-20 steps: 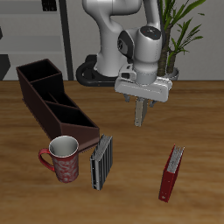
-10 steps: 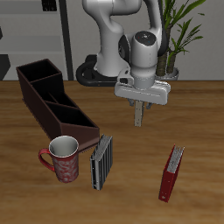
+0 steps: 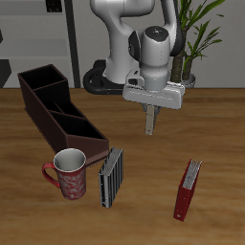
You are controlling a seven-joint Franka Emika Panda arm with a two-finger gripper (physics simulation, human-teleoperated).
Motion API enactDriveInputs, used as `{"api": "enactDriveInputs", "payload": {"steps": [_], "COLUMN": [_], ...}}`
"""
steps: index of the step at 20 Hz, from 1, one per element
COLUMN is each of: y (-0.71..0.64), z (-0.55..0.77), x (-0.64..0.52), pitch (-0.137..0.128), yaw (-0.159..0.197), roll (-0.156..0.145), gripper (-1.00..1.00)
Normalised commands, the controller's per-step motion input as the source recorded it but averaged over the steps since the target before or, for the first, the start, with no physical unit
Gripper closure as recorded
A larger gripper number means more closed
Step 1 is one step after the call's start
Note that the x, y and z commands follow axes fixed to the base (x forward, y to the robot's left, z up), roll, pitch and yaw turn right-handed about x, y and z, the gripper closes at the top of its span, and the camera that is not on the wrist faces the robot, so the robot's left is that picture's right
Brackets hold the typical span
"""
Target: Place the yellow book into the right desk caddy's front compartment
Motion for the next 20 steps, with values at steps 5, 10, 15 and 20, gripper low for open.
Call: {"api": "enactDriveInputs", "payload": {"steps": [5,10,15,20], "y": [-0.07,-0.14,-0.55,-0.48], "z": [0.30,0.36,0.80,0.33], "x": [0.05,0.01,0.05,0.07], "pitch": [-0.047,-0.053,-0.094,0.005], "yaw": [0.073,0.075,0.188,0.118], "roll": [0.023,0.016,-0.034,-0.061], "gripper": [1.00,1.00,1.00,1.00]}}
